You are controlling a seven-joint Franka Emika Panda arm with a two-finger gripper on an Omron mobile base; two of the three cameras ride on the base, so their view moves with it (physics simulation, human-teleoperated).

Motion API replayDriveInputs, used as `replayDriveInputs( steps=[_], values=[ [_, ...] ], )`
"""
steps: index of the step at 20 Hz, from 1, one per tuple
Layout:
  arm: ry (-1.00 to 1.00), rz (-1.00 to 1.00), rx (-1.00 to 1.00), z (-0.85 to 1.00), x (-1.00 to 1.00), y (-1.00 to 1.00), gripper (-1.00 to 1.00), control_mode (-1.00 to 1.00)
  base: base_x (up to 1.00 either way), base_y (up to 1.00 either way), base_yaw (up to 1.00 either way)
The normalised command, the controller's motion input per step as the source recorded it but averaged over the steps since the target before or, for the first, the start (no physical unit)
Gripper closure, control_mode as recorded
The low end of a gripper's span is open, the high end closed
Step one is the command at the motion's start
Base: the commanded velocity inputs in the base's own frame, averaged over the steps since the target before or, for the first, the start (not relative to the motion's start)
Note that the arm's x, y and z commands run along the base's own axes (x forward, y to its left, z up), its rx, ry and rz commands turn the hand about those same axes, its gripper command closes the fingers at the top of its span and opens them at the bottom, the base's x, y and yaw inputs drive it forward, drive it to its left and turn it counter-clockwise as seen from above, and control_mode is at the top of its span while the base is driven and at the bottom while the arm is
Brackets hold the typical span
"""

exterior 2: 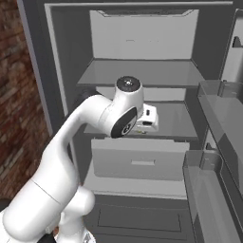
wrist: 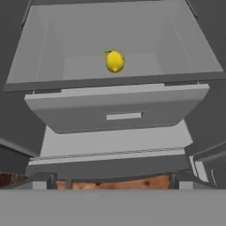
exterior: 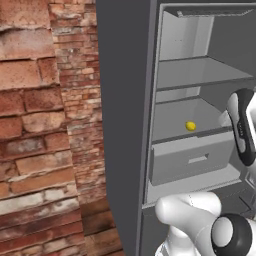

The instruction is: Retrieve a lemon from the fridge and place it on the cutting board with the fish.

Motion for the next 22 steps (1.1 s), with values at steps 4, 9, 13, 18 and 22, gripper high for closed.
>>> replayDriveInputs(
  steps=[4, 9, 13, 18, 22],
  values=[
    [-0.1, -0.14, 0.0, -0.08, 0.18, 0.48, -1.0, -1.0, 0.0, 0.0, 0.0],
    [-0.01, -0.17, 0.0, -0.02, 0.35, 0.47, -1.0, -1.0, 0.0, 0.0, 0.0],
    [0.02, -0.16, -0.05, -0.26, 0.61, 0.28, -1.0, -1.0, 0.0, 0.0, 0.0],
    [0.0, -0.04, 0.0, -0.34, 0.47, -0.04, -1.0, -1.0, 0.0, 0.0, 0.0],
    [0.01, 0.02, 0.0, -0.04, 0.53, -0.27, -1.0, -1.0, 0.0, 0.0, 0.0]
  ],
)
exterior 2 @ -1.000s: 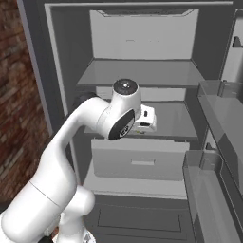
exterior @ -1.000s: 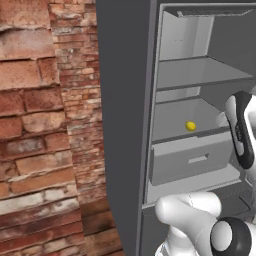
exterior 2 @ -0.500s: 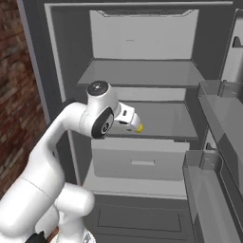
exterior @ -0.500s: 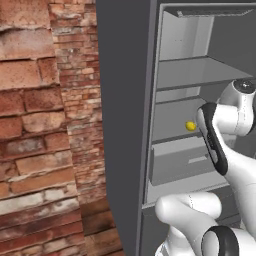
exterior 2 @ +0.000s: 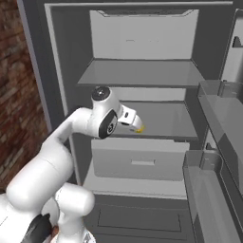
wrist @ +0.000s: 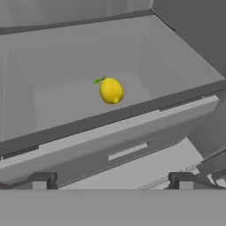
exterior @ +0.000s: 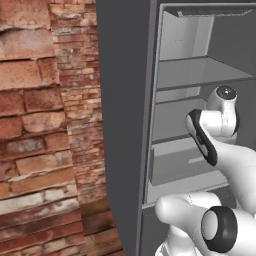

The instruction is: Retrieve a lemon from the fridge and place it on the cutting board with the fish.

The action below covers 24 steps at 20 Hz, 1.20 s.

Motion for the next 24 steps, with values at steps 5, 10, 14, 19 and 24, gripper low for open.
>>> replayDriveInputs(
  steps=[5, 10, 14, 19, 24],
  values=[
    [0.04, 0.05, 0.0, 0.0, 0.36, -0.29, -1.0, -1.0, 0.0, 0.0, 0.0],
    [0.0, 0.05, 0.0, -0.1, 0.27, -0.04, -1.0, -1.0, 0.0, 0.0, 0.0],
    [0.0, 0.06, 0.0, -0.11, 0.33, 0.0, -1.0, -1.0, 0.0, 0.0, 0.0],
    [0.0, 0.06, 0.0, -0.09, 0.34, 0.0, -1.0, -1.0, 0.0, 0.0, 0.0],
    [0.02, 0.05, 0.0, -0.14, 0.31, -0.02, -1.0, -1.0, 0.0, 0.0, 0.0]
  ],
)
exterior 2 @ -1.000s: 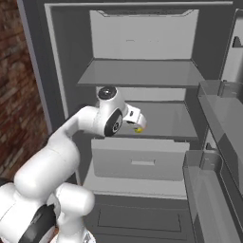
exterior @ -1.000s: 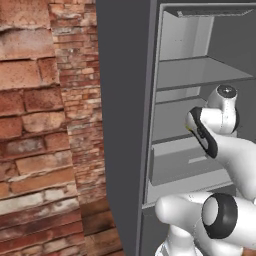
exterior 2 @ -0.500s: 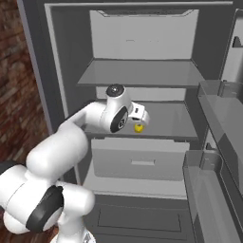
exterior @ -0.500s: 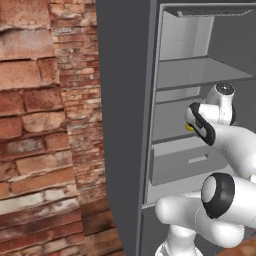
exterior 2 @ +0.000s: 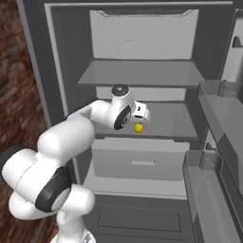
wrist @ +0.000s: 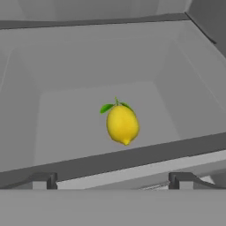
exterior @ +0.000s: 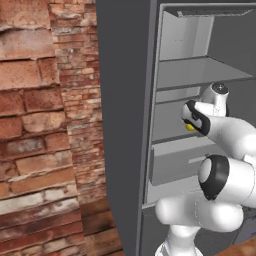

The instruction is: Retrieve a lemon from the fridge and place it on the cutting board with the fish.

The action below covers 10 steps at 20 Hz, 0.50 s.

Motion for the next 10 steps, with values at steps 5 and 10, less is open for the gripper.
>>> replayDriveInputs(
  steps=[5, 10],
  values=[
    [0.04, 0.04, 0.0, -0.28, 0.22, -0.06, -1.0, -1.0, 0.0, 0.0, 0.0],
    [0.03, 0.02, 0.0, -0.16, 0.24, -0.07, -1.0, -1.0, 0.0, 0.0, 0.0]
  ],
)
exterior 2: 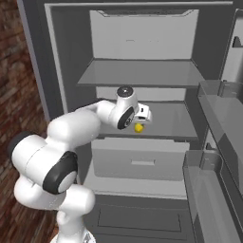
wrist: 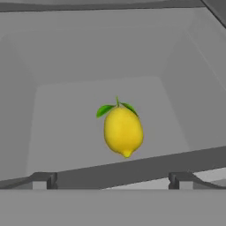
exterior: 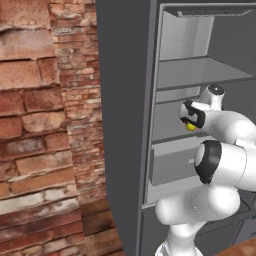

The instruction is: Retrieve a lemon from the fridge and place it on the cutting board with the fish.

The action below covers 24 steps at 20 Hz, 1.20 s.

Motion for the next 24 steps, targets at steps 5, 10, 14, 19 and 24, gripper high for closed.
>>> replayDriveInputs(
  steps=[5, 10, 14, 19, 24],
  values=[
    [0.06, 0.01, 0.0, -0.11, 0.3, -0.11, -1.0, -1.0, 0.0, 0.0, 0.0],
    [0.1, 0.01, 0.0, -0.22, 0.28, -0.12, -1.0, -1.0, 0.0, 0.0, 0.0],
    [0.06, 0.01, 0.0, -0.2, 0.29, -0.12, -1.0, -1.0, 0.0, 0.0, 0.0],
    [0.05, 0.01, 0.0, -0.19, 0.19, -0.1, -1.0, -1.0, 0.0, 0.0, 0.0],
    [0.07, 0.0, 0.0, -0.28, 0.02, 0.0, -1.0, -1.0, 0.0, 0.0, 0.0]
  ],
)
